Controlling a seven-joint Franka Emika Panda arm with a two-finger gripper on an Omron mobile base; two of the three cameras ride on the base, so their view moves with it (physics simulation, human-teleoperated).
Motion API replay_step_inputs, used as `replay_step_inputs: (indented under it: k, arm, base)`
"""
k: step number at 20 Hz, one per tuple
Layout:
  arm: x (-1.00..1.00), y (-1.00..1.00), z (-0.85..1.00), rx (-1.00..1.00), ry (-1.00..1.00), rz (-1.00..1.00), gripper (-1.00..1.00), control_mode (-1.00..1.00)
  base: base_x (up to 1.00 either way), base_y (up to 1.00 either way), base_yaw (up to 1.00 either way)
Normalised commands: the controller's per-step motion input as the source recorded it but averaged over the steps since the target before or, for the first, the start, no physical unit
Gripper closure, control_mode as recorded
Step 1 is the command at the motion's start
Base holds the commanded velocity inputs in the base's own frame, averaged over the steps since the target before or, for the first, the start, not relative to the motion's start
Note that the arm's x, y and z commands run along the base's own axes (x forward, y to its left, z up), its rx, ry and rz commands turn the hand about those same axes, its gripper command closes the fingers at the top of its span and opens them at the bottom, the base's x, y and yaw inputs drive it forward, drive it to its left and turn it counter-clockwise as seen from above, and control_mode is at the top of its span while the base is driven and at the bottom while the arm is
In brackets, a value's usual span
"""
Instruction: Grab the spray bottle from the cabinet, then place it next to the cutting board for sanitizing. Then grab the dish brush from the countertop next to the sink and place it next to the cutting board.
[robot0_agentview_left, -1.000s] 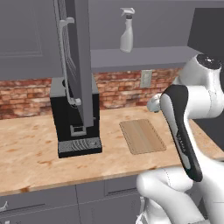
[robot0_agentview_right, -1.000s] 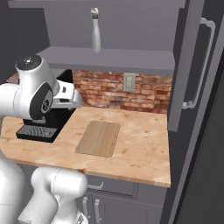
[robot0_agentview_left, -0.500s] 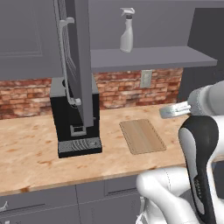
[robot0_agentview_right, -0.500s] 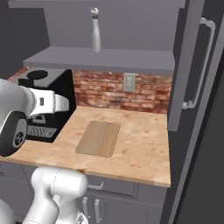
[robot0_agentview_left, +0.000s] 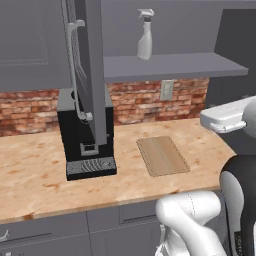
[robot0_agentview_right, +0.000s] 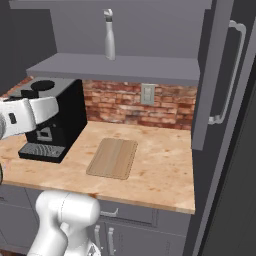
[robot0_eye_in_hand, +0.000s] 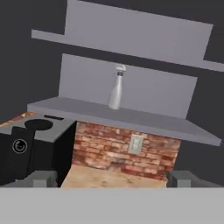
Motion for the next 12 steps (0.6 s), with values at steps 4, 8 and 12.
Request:
replay_step_inputs:
  k: [4,8,12]
  arm:
    - [-0.25,0.0,0.7,0.0,-0.32,0.0,-1.0,-1.0]
    - [-0.08,0.0,0.64,0.0,-0.3,0.0,-1.0,-1.0]
    - [-0.01,0.0,0.55,0.0,-0.07,0.0,-1.0,-1.0]
  base:
    - [0.0,0.0,0.0]
    - [0.0,0.0,0.0]
    - [0.0,0.0,0.0]
